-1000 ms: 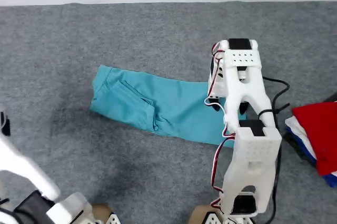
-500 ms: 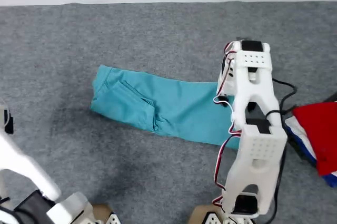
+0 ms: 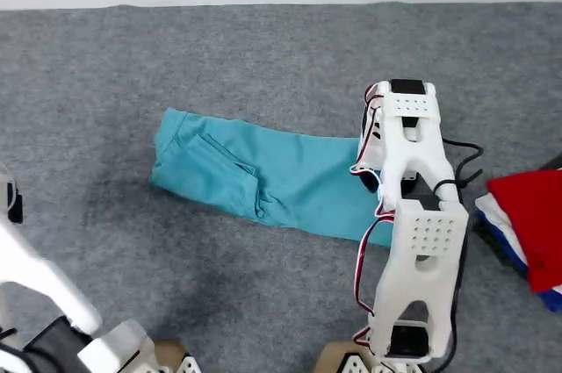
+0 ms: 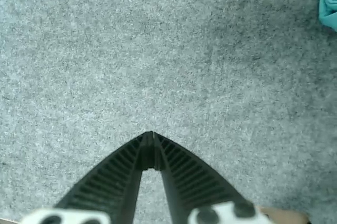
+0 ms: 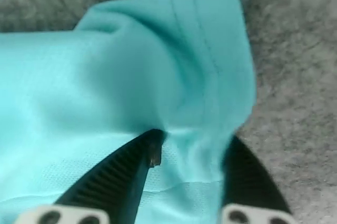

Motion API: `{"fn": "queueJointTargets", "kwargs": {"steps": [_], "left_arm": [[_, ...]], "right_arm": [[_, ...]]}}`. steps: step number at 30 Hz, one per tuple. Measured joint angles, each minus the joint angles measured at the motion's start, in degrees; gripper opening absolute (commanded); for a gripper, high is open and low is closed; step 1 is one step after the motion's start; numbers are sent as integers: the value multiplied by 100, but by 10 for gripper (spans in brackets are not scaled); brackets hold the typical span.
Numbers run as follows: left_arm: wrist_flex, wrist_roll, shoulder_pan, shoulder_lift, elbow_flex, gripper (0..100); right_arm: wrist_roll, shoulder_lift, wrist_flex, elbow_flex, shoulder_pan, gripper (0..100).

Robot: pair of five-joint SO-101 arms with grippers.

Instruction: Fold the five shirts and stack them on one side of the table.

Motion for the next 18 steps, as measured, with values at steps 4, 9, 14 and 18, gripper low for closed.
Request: {"fn": "queueJointTargets", "kwargs": {"steps": [4, 9, 14, 18], "left_arm": [[0, 0, 0, 0, 0, 2], [0, 0, 0, 0, 0, 2], [0, 0, 0, 0, 0, 2], [0, 0, 0, 0, 0, 2]], "right_arm": [[0, -9, 70, 0, 0, 69], [0, -9, 88, 0, 0, 8], [9, -237, 105, 97, -88, 9], [9, -448, 202, 105, -149, 9]]}}
